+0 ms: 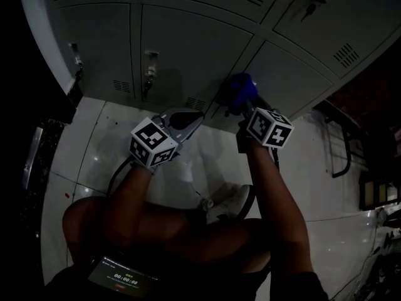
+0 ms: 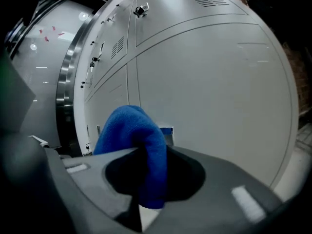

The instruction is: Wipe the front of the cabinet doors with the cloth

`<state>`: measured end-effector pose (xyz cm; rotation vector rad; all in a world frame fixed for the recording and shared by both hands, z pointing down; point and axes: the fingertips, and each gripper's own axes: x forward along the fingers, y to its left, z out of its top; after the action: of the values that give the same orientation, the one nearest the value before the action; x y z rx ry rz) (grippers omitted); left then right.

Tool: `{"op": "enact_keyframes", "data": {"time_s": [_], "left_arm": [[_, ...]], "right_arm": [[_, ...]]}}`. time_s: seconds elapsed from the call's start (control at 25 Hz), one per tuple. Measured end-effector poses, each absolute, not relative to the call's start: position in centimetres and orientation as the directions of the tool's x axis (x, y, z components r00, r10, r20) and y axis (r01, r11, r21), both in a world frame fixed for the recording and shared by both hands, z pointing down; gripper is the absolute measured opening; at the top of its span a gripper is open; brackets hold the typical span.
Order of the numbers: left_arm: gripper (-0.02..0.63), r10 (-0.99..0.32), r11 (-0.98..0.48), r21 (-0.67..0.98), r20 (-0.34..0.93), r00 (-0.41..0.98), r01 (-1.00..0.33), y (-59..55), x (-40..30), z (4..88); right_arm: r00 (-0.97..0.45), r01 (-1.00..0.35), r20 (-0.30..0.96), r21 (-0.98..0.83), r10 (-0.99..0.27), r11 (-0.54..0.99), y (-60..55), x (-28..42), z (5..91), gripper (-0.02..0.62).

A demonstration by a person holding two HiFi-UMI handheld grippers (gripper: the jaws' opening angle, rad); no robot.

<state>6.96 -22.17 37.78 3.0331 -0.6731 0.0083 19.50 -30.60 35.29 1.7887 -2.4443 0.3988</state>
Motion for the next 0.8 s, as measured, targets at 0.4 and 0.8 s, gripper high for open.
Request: {"op": "enact_keyframes", "data": {"time_s": [0.4, 0.8], "left_arm": [[0.006, -0.420, -0.907, 0.030, 0.022, 0.907, -0.420, -22.0, 7.0, 38.0], [0.006, -0.414, -0.910, 0.023, 0.039, 0.910, -0.415, -21.9, 7.3, 38.5]], "right_arm": [[-0.298, -0.952, 0.251, -0.145, -0.921, 0.269, -30.1, 22.9, 35.3, 0.075], [-0.171, -0.980, 0.254, -0.147, -0.952, 0.137, -28.2, 31.5, 35.4, 0.075]]}}
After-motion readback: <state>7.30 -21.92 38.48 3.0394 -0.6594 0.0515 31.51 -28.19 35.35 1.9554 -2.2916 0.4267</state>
